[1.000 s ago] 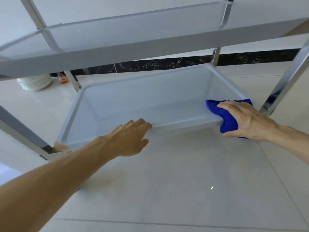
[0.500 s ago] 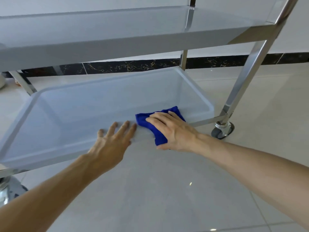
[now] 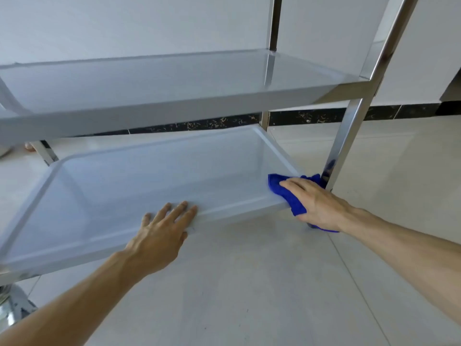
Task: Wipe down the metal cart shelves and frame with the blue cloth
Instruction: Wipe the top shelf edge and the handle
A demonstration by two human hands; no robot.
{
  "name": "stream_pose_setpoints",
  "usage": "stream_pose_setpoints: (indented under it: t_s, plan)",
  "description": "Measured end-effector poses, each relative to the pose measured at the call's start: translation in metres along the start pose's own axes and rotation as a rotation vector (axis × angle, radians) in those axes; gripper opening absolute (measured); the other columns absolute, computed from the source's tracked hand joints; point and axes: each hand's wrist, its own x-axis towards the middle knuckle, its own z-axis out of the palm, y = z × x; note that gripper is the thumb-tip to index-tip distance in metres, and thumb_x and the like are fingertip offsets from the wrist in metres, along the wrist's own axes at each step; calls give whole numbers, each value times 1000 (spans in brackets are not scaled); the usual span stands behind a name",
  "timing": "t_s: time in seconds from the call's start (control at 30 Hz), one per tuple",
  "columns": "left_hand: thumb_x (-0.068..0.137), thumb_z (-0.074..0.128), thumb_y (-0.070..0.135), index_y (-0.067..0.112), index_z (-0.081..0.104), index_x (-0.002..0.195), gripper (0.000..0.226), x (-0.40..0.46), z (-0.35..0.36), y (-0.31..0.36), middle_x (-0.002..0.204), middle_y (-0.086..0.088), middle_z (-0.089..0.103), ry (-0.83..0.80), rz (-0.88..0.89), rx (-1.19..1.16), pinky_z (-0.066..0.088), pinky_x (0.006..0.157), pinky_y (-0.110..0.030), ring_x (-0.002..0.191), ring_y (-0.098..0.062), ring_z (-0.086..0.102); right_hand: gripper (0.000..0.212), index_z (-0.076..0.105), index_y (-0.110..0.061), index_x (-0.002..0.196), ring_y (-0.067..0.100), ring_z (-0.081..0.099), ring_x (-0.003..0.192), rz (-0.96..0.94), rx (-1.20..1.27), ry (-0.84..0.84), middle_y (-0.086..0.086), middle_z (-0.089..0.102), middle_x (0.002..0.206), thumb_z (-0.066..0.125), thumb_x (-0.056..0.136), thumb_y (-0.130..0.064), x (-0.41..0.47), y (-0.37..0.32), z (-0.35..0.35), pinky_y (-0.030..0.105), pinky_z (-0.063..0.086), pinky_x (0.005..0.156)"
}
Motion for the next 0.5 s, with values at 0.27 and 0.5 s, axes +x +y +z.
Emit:
stream_pose_setpoints:
  t_s: [0.27, 0.5]
  plan:
    - [101, 34, 29, 29, 69, 110, 36, -67, -42, -49, 107, 13, 68, 262, 229, -128, 52, 77, -21, 88, -8, 68, 69, 27, -42, 149, -9, 32, 133, -297, 72, 57, -28, 31, 144, 63, 91, -34, -41, -76, -29, 3, 30, 100]
    - [96, 47, 29, 40, 66, 106, 24, -122, -96, -75, 103, 24, 65, 364, 305, -126, 49, 67, -13, 81, 5, 63, 72, 25, -61, 137, -13, 34, 133, -410, 274, 160, -38, 23, 144, 70, 85, -39, -54, -147, -73, 3, 32, 96]
